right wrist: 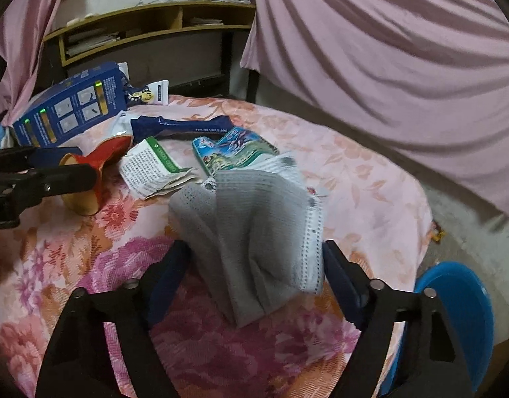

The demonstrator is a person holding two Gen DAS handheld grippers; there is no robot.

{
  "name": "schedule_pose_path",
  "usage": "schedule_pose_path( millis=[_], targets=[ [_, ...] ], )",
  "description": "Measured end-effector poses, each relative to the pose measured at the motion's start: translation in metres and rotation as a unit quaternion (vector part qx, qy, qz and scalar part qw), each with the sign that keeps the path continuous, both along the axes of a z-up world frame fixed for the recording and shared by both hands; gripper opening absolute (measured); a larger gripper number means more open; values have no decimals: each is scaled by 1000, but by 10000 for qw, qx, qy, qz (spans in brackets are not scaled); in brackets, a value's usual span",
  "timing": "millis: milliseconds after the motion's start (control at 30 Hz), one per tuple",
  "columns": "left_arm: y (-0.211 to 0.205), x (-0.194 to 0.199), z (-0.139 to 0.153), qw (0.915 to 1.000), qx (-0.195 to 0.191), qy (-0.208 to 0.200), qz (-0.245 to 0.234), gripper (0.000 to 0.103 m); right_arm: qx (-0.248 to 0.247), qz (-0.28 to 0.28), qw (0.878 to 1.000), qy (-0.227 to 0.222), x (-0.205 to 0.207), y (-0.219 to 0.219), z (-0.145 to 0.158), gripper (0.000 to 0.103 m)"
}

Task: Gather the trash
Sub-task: 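Grasp the red paper cup with the left tool while the right tool grasps the grey mesh cloth, then carry the red cup and grey cloth over the blue basin with both tools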

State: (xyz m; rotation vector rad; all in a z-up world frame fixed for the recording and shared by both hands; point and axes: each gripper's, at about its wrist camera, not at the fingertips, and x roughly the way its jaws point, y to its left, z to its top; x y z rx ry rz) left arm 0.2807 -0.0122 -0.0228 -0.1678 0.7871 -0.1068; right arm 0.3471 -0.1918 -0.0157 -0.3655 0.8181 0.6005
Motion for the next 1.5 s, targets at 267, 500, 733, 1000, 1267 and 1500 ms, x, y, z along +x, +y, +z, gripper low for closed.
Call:
schedule_pose_path(
  millis=[267,500,733,1000,1267,1500],
  targets=[
    [-10,-17,5,9987,412,-272,-95,25,353,-204,9988,261,-1,-12,0,41],
    [-6,-36,6,9981,558,-249,-117,23,701,-388,9963,300,-5,-26,5,19],
    [8,-52,1,9993,365,18,28,23,744,-407,9961,233,-16,-29,7,16],
    [19,-69,7,9997,-94,79,214,56,816,-421,9956,190,-30,-31,9,14],
    [26,-62,4,9943,132,363,994,60,859,-495,9950,153,-36,-34,9,14],
    [25,-60,-5,9922,428,373,1113,39,894,-536,9944,170,-36,-36,9,14]
  ],
)
